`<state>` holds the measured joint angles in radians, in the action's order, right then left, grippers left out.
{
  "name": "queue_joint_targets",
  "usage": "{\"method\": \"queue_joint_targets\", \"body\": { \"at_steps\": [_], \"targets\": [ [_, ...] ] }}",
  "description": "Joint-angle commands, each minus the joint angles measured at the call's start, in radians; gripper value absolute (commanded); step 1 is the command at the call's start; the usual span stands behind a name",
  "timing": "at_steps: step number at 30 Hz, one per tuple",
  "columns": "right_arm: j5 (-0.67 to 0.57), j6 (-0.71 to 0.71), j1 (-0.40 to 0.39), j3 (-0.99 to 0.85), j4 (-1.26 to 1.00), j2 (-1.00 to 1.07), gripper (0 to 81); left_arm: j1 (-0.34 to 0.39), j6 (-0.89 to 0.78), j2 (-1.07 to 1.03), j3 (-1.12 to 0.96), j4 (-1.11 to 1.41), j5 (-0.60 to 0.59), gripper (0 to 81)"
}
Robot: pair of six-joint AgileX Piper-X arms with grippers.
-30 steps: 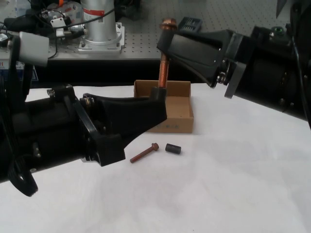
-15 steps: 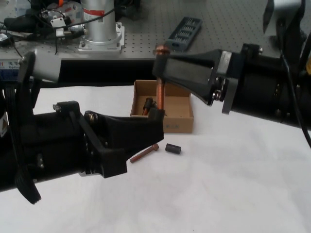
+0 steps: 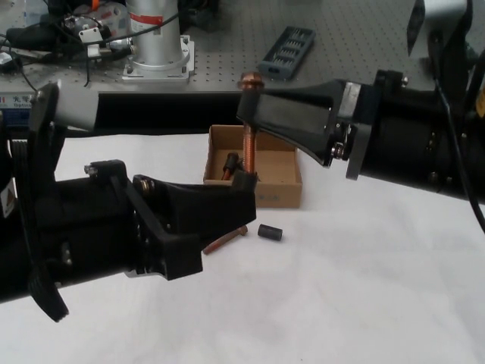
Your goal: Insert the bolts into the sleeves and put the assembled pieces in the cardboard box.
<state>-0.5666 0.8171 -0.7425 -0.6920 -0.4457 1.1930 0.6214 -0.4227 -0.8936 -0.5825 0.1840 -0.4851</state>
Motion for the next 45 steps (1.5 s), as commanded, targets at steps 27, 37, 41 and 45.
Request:
{"method": "queue_joint_targets", "body": {
  "at_steps": [27,37,41,45],
  "targets": [
    [0.013,-0.048,0.044,-0.008,0.020,-0.025,1.9,-0.005,-0.019,0.001,-0.009,-0.012,0.075,0.6],
    [0.088,-0.009,0.052,-0.008,0.020,-0.025,1.9,-0.005,-0.019,0.001,-0.009,0.027,-0.006,0.6],
    [0.088,0.020,0.033,-0.008,0.020,-0.025,1.9,-0.005,-0.019,0.001,-0.009,0.043,-0.023,0.6],
    [0.088,0.056,0.026,-0.008,0.020,-0.025,1.9,-0.005,-0.019,0.001,-0.009,0.046,-0.030,0.6]
  ]
}}
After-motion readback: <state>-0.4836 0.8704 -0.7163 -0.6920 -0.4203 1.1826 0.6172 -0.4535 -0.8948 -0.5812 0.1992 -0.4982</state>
